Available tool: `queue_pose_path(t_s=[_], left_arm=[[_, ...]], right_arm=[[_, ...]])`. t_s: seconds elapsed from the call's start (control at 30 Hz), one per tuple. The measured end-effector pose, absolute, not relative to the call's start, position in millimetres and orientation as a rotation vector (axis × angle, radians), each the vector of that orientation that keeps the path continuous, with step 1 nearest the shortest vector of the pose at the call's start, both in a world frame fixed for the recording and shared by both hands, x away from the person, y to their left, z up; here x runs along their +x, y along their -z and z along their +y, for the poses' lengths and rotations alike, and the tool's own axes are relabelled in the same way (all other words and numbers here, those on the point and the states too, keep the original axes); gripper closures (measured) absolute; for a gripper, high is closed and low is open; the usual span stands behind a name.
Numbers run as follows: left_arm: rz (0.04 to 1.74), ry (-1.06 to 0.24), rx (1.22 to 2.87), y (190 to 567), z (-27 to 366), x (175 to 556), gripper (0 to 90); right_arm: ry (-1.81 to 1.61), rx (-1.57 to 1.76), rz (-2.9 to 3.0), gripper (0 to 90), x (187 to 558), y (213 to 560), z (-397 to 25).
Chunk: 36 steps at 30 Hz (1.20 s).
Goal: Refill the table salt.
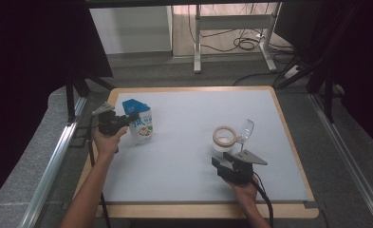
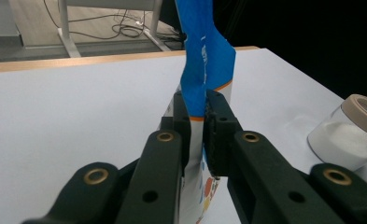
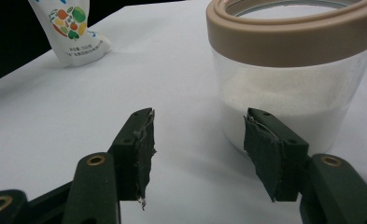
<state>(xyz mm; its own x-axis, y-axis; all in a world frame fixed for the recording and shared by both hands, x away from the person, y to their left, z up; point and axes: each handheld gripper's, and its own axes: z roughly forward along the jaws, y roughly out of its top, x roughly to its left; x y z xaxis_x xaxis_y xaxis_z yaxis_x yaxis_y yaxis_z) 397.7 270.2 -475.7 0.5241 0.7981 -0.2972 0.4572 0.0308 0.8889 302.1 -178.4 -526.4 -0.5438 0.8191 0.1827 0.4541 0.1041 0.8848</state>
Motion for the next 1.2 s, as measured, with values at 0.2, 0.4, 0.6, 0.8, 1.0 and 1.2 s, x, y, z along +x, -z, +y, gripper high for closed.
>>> queue_pose_path(t_s=[0.2, 0.4, 0.6, 0.8, 1.0, 1.2], left_arm=[[1.093, -0.369, 1.604, 475.9, 271.8, 397.5, 73.9], [1.099, -0.357, 1.599, 478.2, 273.0, 396.7, 63.6], [1.073, -0.354, 1.624, 476.6, 268.7, 394.2, 52.5], [1.061, -0.333, 1.634, 479.8, 264.9, 393.1, 46.7], [1.067, -0.302, 1.642, 485.1, 265.8, 391.7, 42.6], [1.090, -0.274, 1.701, 489.8, 263.4, 387.2, 38.6]], right_arm=[[-1.420, 1.243, 2.036, 43.5, 302.2, 526.9, -177.7], [-1.424, 1.249, 2.036, 43.6, 302.1, 527.1, -177.3], [-1.423, 1.252, 2.040, 43.5, 302.4, 527.7, -177.2], [-1.422, 1.256, 2.037, 43.6, 302.8, 527.9, -177.7], [-1.423, 1.256, 2.041, 43.5, 303.0, 528.5, -177.3], [-1.423, 1.254, 2.045, 43.5, 302.8, 529.0, -176.6]])
